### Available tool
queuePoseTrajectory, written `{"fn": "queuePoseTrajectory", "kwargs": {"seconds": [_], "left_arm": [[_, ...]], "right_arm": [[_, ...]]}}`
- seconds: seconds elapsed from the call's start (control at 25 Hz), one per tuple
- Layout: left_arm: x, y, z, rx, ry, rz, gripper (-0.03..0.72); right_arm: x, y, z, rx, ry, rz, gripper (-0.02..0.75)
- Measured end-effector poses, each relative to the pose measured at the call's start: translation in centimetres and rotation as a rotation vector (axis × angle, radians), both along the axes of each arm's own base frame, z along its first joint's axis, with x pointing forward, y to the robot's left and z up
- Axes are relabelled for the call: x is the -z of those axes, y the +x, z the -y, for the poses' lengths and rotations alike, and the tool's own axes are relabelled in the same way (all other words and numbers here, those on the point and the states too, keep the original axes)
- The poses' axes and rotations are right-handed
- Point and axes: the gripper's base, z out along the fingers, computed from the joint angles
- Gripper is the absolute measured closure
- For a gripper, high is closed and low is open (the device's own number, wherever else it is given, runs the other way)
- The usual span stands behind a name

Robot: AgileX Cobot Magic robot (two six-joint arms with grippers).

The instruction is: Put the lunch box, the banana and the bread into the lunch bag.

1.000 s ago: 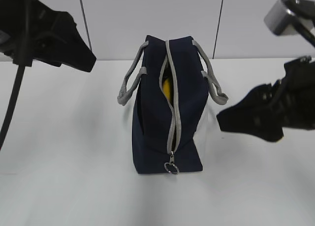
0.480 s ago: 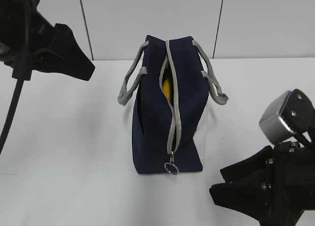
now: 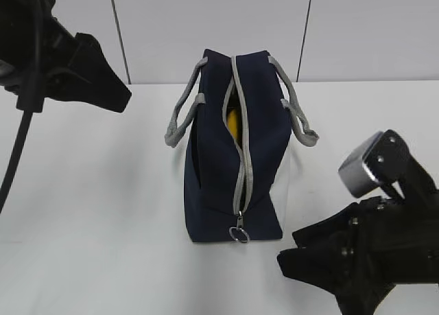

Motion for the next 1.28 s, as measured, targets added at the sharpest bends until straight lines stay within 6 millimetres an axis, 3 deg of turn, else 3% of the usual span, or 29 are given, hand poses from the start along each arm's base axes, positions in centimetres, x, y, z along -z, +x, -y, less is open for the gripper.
{"fn": "queuePoseTrajectory", "kwargs": {"seconds": [0.2, 0.52, 0.8, 1.2, 1.28], "left_arm": [[0.0, 0.0, 0.0, 0.0, 0.001, 0.0, 0.243], [0.1, 0.0, -0.1, 0.002, 0.014, 0.001, 0.243], [0.1, 0.0, -0.1, 0.002, 0.021, 0.002, 0.244], [0.1, 0.0, -0.2, 0.003, 0.027, 0.001, 0.244], [0.1, 0.0, -0.2, 0.004, 0.03, 0.001, 0.244]], "right_arm": [[2.7, 1.3, -0.4, -0.133, -0.113, 0.096, 0.401], [6.2, 3.6, -1.6, -0.241, -0.122, 0.14, 0.4], [7.7, 5.9, -2.4, -0.246, -0.128, 0.117, 0.401], [8.0, 7.5, -3.0, -0.254, -0.138, 0.139, 0.403], [8.3, 7.7, -3.0, -0.253, -0.141, 0.133, 0.433]]}}
